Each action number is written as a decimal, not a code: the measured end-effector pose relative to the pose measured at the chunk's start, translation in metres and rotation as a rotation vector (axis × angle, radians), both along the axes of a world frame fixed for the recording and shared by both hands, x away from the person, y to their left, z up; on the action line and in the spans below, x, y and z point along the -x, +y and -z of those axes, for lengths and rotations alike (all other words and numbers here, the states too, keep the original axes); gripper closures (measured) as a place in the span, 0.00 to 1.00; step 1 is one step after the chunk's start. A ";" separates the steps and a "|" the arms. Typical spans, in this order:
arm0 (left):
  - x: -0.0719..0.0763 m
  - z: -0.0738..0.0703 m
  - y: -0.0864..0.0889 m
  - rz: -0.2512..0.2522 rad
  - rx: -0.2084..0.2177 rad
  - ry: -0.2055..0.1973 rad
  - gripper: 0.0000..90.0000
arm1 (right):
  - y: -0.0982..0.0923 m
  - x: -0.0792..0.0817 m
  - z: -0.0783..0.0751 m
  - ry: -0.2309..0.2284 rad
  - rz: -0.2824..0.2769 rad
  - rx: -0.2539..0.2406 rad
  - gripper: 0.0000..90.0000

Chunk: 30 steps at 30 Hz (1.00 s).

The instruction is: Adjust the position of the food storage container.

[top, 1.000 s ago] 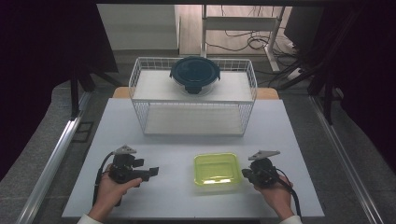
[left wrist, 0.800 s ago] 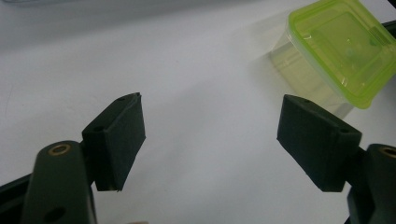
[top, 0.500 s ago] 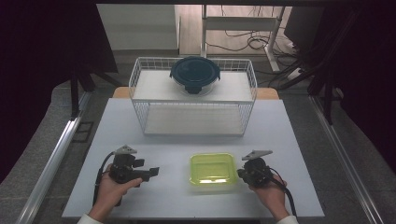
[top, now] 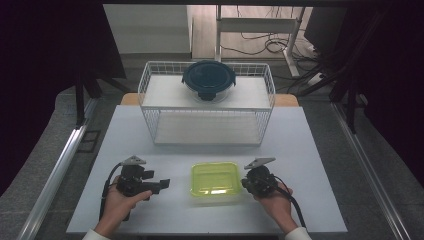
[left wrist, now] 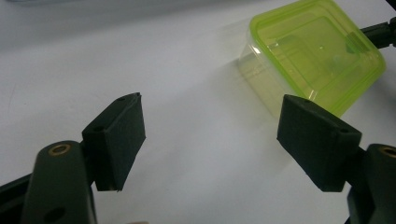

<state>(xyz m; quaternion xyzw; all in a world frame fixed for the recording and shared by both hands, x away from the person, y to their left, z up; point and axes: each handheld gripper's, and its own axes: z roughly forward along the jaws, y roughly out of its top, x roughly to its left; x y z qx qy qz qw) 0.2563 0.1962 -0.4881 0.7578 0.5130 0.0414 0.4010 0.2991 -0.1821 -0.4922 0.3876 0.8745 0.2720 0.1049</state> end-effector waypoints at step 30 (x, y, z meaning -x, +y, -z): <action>0.002 0.000 -0.003 -0.007 -0.008 -0.003 0.26 | -0.033 0.008 -0.022 -0.026 0.050 -0.170 0.94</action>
